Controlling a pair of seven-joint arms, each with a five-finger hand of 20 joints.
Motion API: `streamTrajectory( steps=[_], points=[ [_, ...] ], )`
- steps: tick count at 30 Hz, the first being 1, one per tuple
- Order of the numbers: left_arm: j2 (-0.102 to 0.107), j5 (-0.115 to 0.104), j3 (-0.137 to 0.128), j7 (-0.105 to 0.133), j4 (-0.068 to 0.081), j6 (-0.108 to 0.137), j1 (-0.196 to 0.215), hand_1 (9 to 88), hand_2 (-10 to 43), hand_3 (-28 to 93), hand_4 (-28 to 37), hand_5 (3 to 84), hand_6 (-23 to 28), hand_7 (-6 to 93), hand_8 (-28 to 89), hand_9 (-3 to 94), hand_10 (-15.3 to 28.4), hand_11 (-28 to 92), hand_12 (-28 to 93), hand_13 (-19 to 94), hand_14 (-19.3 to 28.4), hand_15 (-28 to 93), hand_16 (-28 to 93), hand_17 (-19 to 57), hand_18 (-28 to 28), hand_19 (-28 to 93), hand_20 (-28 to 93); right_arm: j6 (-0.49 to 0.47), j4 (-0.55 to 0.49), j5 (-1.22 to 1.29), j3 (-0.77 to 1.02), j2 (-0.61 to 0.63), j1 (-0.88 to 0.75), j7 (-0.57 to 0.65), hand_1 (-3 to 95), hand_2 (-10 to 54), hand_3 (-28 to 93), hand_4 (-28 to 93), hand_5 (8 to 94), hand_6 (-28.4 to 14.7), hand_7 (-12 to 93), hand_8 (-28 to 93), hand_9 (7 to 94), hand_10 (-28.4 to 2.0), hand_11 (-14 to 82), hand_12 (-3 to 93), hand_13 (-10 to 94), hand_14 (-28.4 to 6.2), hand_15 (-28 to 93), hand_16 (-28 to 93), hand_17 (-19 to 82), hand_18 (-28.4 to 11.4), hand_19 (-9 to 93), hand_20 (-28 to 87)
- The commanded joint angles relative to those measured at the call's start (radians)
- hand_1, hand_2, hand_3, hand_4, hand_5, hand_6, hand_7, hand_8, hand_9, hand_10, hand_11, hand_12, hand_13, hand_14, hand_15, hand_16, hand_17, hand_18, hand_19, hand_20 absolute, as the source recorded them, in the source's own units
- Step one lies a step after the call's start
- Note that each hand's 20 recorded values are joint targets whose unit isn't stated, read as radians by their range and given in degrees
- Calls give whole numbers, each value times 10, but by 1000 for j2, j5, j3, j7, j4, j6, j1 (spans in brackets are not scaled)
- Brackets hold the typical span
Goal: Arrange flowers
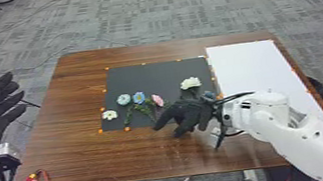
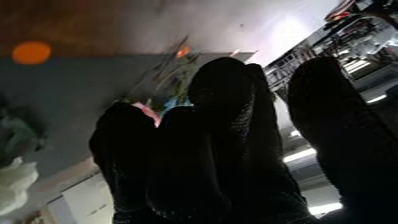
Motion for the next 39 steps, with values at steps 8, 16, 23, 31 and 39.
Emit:
streamTrajectory(
  steps=[8,16,23,31,39],
  points=[
    [-18,4,1,5,-3,6,22,236,-12,679,-283,199,14,204,-99,156,88,186,185,53,121,412,-53,-131,181,370,108,532,-37,575,406,94,-338,74,242,14,886,-241,504,7,168,-123,672,-117,390,257,613,-122,742,325,345,-220,861,523],
    [-65,39,54,38,-1,-19,6,242,-50,673,-283,140,2,208,-94,96,70,157,206,28,108,387,-45,-138,196,365,108,472,-27,1111,660,-18,-561,-86,155,-95,826,-283,288,-25,119,-81,251,-112,33,260,138,-117,222,271,4,-226,410,249],
    [-80,70,131,49,-4,-41,-62,242,-60,671,-283,161,8,209,-95,117,76,151,232,29,108,380,-33,-140,188,360,105,363,-70,1053,738,-164,-640,-66,143,-95,814,-283,272,-11,78,-73,227,-105,-22,247,111,-99,17,347,-63,-203,337,133],
    [-101,113,183,-11,23,-124,-119,248,-53,662,-283,106,3,193,-84,98,71,135,241,13,108,354,-30,-161,217,346,88,311,-91,1029,767,-306,-695,-1,133,-95,806,-282,242,-31,49,-53,224,-105,-22,259,113,-108,9,380,-78,-216,354,138],
    [-113,170,244,3,33,-96,-163,251,-70,644,-283,101,3,184,-73,81,66,100,290,-2,101,332,-17,-166,218,354,66,393,-141,1057,726,-278,-702,-81,135,-95,809,-276,232,-47,39,-51,214,-110,-29,261,101,-109,-2,383,-76,-206,341,123]
  ],
)
